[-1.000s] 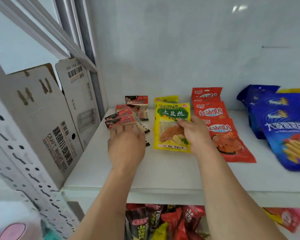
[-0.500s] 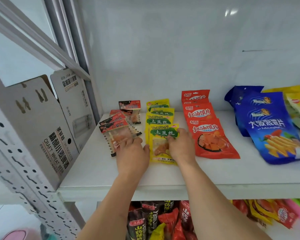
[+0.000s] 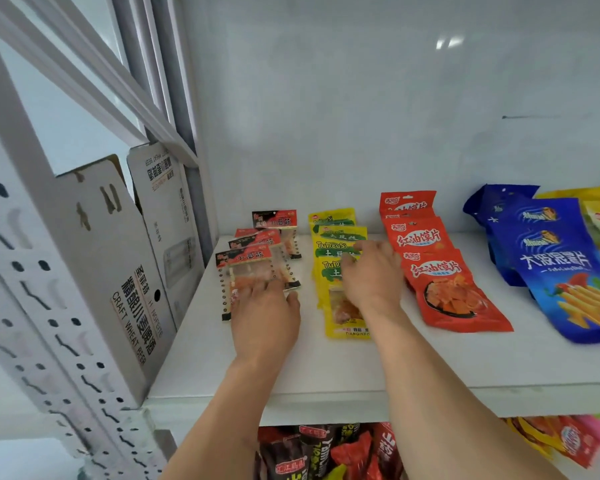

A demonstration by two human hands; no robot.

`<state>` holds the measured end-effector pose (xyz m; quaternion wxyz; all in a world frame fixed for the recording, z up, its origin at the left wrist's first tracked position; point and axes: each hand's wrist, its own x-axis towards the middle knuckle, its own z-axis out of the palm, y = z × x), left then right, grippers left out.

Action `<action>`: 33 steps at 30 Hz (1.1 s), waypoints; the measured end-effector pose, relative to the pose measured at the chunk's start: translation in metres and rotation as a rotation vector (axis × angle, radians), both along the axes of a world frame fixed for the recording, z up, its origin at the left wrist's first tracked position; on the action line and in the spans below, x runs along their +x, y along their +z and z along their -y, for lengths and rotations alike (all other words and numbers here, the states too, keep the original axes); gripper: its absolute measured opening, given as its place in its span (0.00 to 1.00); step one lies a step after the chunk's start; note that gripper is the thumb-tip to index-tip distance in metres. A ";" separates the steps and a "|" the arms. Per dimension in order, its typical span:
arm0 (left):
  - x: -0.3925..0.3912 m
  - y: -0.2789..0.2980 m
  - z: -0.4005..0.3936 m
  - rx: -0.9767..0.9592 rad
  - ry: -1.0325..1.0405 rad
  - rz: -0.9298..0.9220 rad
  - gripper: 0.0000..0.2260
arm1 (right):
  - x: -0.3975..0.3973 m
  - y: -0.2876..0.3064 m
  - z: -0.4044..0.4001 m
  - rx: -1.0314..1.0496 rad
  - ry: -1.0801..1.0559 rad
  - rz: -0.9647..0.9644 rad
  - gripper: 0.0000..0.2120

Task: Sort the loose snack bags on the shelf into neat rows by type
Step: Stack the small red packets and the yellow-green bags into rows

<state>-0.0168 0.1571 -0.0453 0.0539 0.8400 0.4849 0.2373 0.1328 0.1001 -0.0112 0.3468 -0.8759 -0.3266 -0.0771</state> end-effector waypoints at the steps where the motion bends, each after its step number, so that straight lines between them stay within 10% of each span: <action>1: -0.003 0.001 -0.006 0.002 -0.002 0.023 0.16 | -0.004 0.005 -0.008 0.012 0.037 -0.007 0.18; 18: 0.010 0.011 -0.138 -0.460 0.267 0.186 0.35 | -0.006 0.024 -0.160 0.014 0.303 -0.636 0.35; 33: 0.004 0.017 -0.149 -0.525 0.155 0.442 0.20 | -0.015 -0.006 -0.183 0.043 0.232 -0.704 0.30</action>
